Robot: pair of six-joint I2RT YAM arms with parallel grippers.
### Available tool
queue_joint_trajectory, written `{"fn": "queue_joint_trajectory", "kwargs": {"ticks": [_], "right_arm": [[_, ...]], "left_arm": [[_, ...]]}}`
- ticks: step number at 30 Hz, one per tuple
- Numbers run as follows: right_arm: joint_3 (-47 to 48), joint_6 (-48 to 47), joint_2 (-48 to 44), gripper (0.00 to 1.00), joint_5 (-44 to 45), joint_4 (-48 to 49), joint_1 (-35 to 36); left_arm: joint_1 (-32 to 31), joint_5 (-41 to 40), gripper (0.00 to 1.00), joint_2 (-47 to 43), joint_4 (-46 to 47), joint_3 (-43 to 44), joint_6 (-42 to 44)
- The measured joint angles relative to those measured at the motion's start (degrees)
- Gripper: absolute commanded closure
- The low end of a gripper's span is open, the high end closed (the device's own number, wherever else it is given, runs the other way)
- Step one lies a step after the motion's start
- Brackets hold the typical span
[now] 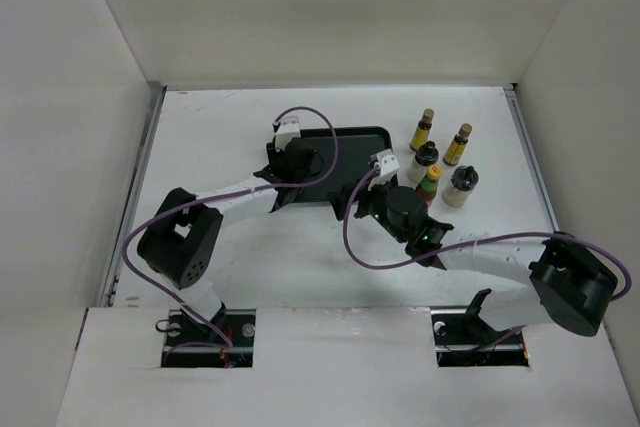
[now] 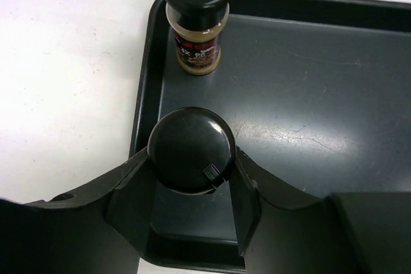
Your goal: Organize the condiment bottles
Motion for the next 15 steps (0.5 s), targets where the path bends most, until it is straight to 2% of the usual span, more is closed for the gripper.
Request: {"fn": "queue_joint_trajectory", "kwargs": {"ticks": [13, 15], "right_arm": [[-0.85, 0.00, -4.50, 0.02, 0.02, -0.04, -0.04], [-0.90, -0.02, -5.86, 0.02, 0.02, -0.07, -0.02]], "left_arm": [[-2.08, -3.26, 0.45, 1.68, 3.26, -0.50, 1.51], [-2.08, -3.58, 0.37, 1.68, 3.87, -0.90, 1.55]]}}
